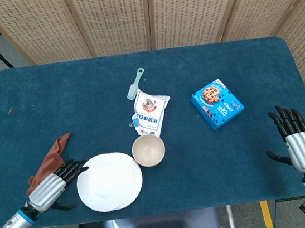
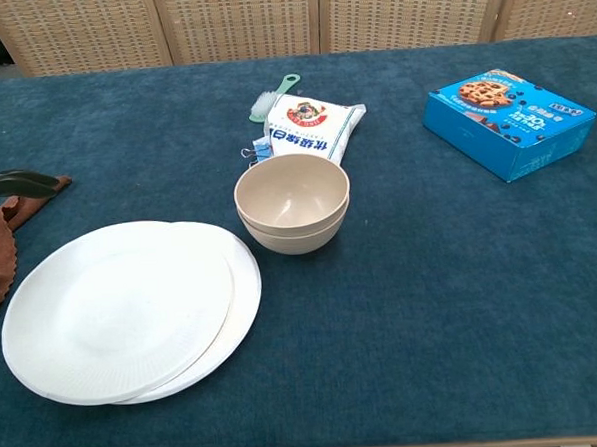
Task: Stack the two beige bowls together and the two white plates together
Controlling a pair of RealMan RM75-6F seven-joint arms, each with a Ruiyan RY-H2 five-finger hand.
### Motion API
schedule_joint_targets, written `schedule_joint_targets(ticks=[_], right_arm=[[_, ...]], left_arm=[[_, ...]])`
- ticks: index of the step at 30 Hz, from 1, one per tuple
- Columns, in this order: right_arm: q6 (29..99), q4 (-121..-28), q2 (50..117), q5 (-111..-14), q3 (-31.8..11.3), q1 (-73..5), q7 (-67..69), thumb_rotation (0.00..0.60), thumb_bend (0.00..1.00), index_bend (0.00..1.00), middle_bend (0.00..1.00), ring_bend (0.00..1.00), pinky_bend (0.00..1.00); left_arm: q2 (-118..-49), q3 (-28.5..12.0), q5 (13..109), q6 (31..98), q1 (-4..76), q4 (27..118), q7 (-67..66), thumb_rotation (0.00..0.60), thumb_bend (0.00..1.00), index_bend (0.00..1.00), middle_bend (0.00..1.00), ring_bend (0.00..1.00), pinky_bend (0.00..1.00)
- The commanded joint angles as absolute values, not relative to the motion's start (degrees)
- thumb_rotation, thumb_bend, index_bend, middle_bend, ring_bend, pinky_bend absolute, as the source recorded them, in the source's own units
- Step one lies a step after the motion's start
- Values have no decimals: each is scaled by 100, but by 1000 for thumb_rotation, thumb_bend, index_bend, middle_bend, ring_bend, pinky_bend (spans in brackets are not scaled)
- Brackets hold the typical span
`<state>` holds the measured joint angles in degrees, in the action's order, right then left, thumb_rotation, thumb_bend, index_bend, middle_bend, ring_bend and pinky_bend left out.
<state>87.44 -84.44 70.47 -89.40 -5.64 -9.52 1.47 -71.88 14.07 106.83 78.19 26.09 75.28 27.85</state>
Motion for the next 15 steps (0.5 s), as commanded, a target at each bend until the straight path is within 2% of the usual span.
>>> schedule_joint_targets(ticks=[1, 15], right_arm=[[8740, -8442, 7048, -8941, -561, -952, 147, 600, 0, 0, 0, 0, 0], [8740, -8437, 7038, -8927, -572, -944, 197, 600, 0, 0, 0, 0, 0]], left_arm=[[-7300, 1296, 10543, 7736, 2588, 7486, 2659, 600, 67, 87, 0, 0, 0], [-7766, 978, 10101, 7304, 2613, 7159, 2180, 600, 68, 94, 0, 0, 0]])
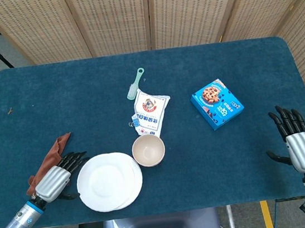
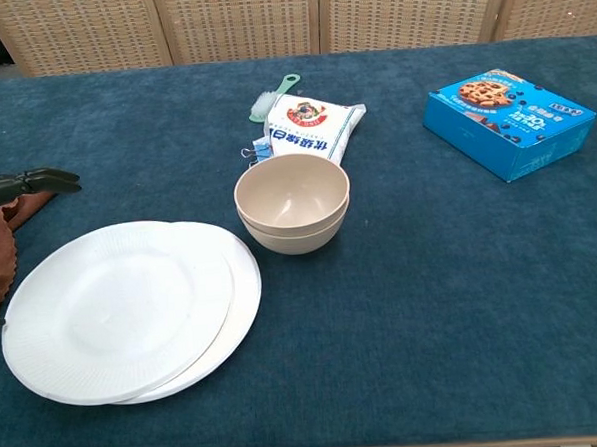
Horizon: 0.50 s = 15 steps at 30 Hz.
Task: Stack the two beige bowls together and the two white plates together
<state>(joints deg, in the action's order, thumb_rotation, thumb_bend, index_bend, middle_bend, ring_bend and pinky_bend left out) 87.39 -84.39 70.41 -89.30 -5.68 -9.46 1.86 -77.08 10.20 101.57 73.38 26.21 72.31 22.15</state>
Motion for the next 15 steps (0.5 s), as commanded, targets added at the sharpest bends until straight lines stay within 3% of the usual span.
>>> schedule_joint_targets(ticks=[1, 15], right_arm=[[8742, -8436, 7037, -8926, -573, -944, 204, 600, 0, 0, 0, 0, 0], [8730, -8429, 7027, -8913, -585, -947, 243, 600, 0, 0, 0, 0, 0]], left_arm=[[-7789, 957, 10085, 7310, 2610, 7125, 2160, 600, 68, 94, 0, 0, 0], [-8022, 856, 10014, 7103, 2711, 7105, 1962, 600, 68, 98, 0, 0, 0]])
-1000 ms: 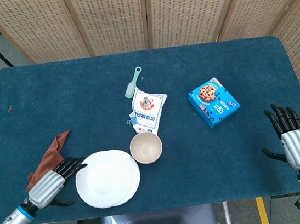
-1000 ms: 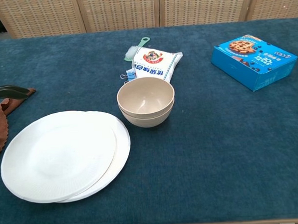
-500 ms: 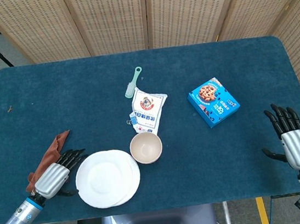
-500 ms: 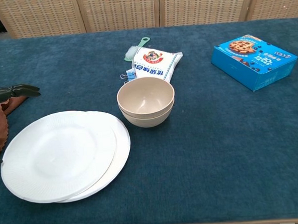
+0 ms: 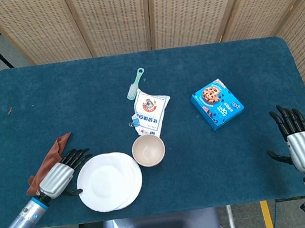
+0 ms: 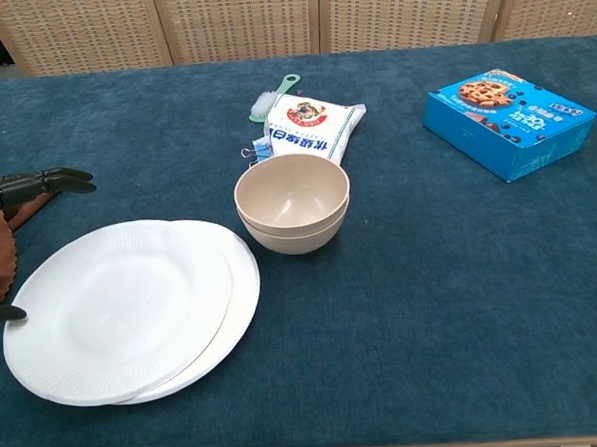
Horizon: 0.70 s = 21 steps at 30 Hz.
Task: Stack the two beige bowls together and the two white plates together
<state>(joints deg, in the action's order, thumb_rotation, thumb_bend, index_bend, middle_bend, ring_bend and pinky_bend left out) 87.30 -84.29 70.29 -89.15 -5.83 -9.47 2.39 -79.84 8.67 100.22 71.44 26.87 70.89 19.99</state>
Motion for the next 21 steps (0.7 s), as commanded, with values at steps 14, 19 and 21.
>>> schedule_joint_targets(ticks=[14, 19, 21], right_arm=[[8722, -8419, 7014, -8891, -590, -939, 292, 600, 0, 0, 0, 0, 0], [8726, -8417, 7010, -8885, -596, -936, 301, 600, 0, 0, 0, 0, 0], [8726, -8414, 7011, -8886, -597, -937, 300, 600, 0, 0, 0, 0, 0]], left_arm=[[-8148, 780, 9914, 6647, 2947, 7413, 1605, 600, 68, 100, 0, 0, 0], [-8169, 758, 9852, 6487, 3014, 7539, 1462, 600, 67, 100, 0, 0, 0], [-8197, 751, 9845, 6432, 3042, 7578, 1405, 600, 67, 100, 0, 0, 0]])
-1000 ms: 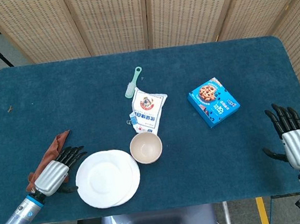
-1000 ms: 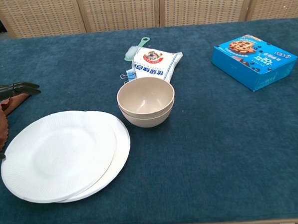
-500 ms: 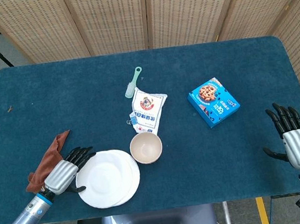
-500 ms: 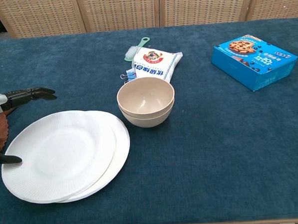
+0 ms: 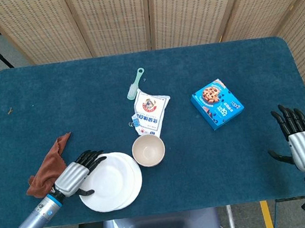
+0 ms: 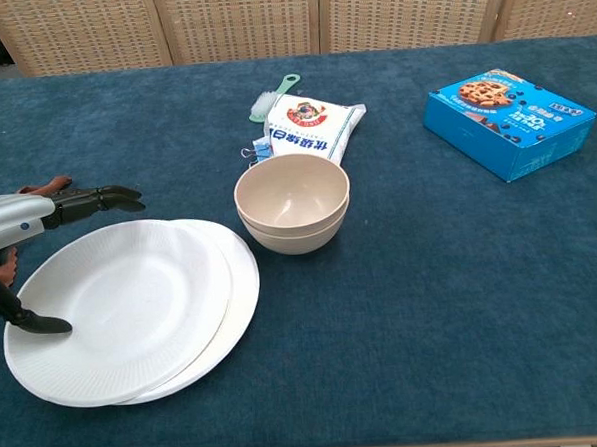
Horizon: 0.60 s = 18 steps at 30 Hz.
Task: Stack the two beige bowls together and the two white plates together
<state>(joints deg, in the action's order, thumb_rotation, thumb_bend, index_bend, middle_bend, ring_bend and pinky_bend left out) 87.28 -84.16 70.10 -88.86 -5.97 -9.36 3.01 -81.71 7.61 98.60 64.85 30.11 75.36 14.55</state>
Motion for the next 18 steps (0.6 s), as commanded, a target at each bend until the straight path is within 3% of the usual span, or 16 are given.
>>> schedule_joint_targets(ticks=[1, 18], right_arm=[[8725, -8412, 7013, -8887, -594, -936, 298, 600, 0, 0, 0, 0, 0], [8717, -8400, 7018, -8880, -596, -937, 299, 600, 0, 0, 0, 0, 0]], left_arm=[[-8211, 744, 9836, 6405, 3057, 7604, 1386, 600, 67, 100, 0, 0, 0], [-8321, 593, 9620, 6123, 3223, 7955, 1009, 600, 67, 102, 0, 0, 0]])
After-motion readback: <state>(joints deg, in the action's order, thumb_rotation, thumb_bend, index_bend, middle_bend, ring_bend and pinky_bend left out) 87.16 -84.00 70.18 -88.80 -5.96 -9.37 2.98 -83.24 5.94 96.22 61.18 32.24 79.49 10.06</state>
